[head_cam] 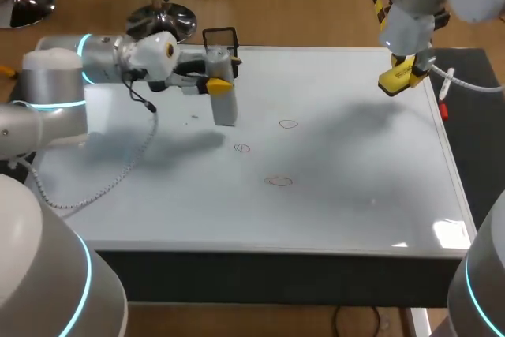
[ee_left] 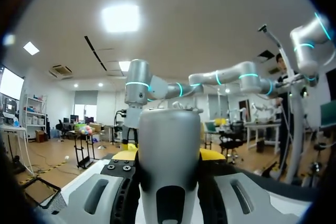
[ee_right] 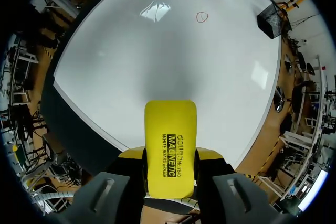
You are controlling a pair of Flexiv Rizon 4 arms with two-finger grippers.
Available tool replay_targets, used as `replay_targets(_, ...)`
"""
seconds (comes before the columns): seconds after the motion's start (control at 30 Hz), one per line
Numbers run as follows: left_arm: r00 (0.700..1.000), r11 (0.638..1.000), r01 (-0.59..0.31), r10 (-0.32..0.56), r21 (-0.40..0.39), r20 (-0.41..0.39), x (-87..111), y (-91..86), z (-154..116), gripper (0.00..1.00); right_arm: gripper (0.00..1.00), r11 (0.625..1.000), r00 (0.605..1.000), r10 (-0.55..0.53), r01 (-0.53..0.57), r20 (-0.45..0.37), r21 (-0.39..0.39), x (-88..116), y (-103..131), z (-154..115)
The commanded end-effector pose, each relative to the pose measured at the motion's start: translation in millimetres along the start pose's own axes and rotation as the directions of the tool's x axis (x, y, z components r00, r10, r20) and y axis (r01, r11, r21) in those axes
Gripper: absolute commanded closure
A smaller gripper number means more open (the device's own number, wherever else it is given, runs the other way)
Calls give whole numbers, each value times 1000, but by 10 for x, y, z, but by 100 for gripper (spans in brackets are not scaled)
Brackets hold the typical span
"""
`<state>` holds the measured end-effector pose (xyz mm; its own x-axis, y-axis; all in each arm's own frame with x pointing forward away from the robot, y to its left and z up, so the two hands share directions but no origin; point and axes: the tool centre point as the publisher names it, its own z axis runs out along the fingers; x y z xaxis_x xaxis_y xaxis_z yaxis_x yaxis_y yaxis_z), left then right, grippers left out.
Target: Pick up the inspection probe, press it on each red-marked spot on the whiteboard one by one, put down the probe, pick up the eraser, and wipe off all the red marks.
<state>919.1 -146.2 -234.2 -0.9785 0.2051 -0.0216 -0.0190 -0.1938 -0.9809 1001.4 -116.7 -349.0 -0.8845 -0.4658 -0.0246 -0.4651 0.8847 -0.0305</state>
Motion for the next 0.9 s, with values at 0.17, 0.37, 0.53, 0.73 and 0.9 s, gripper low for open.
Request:
replay_targets(0.17,995,999,-21,25,-40,96,-132,-194,-468,100,100,1000,1000,-1,1,-2,3,6,-5,-13)
replay_targets(0.37,988,998,-35,43,-55,150,-346,-268,-798,100,100,1000,1000,-1,1,-2,3,6,-5,-13)
replay_targets(0.53,980,998,-33,44,-62,193,-509,-285,-1060,100,100,1000,1000,-1,1,-2,3,6,-5,-13)
replay_targets(0.73,972,998,-17,31,-61,232,-661,-278,-1333,100,100,1000,1000,-1,1,-2,3,6,-5,-13)
replay_targets(0.9,968,998,-9,22,-55,250,-703,-258,-1479,100,100,1000,1000,-1,1,-2,3,6,-5,-13)
